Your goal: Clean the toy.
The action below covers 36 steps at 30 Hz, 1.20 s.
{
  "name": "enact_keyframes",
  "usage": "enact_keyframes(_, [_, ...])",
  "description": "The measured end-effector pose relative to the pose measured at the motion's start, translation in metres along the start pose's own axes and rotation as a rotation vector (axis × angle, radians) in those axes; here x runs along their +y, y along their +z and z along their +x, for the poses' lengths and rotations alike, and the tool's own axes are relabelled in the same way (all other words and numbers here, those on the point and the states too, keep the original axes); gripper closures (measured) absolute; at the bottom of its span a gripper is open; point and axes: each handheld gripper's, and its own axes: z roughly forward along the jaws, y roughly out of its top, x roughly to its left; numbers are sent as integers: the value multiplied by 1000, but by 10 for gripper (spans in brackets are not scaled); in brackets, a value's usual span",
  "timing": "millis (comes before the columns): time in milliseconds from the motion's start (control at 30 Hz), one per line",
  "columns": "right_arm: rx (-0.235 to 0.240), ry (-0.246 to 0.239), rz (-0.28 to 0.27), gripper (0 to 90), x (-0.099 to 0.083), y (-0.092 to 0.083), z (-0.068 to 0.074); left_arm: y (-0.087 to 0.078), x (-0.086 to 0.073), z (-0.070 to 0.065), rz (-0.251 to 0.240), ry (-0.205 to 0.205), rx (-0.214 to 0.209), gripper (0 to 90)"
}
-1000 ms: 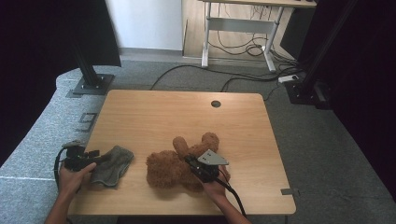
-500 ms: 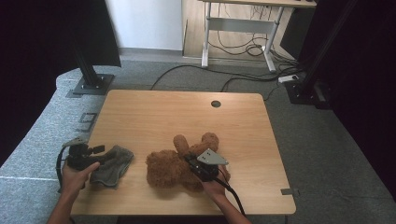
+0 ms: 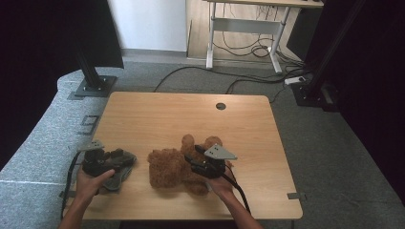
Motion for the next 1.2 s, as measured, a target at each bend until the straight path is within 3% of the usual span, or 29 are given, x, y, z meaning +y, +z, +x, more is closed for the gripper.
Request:
enact_keyframes(300, [8, 23, -40, 333, 8, -14, -10, 22, 8, -25, 26, 44, -60, 258])
enact_keyframes(500, [11, 45, -37, 279, 6, -28, -18, 34, 9, -35, 47, 53, -85, 258])
enact_keyframes(700, [-37, 47, 15, 224, -8, -43, -27, 44, 3, -44, 81, 66, -91, 240])
enact_keyframes(833, [-66, 75, 61, 203, -21, -51, -37, 53, -3, -47, 115, 72, -92, 228])
enact_keyframes(1033, [-62, 100, 141, 179, -36, -46, -46, 69, -8, -47, 157, 63, -99, 232])
enact_keyframes(1200, [-52, 104, 151, 175, -39, -42, -46, 74, -8, -44, 163, 45, -110, 235])
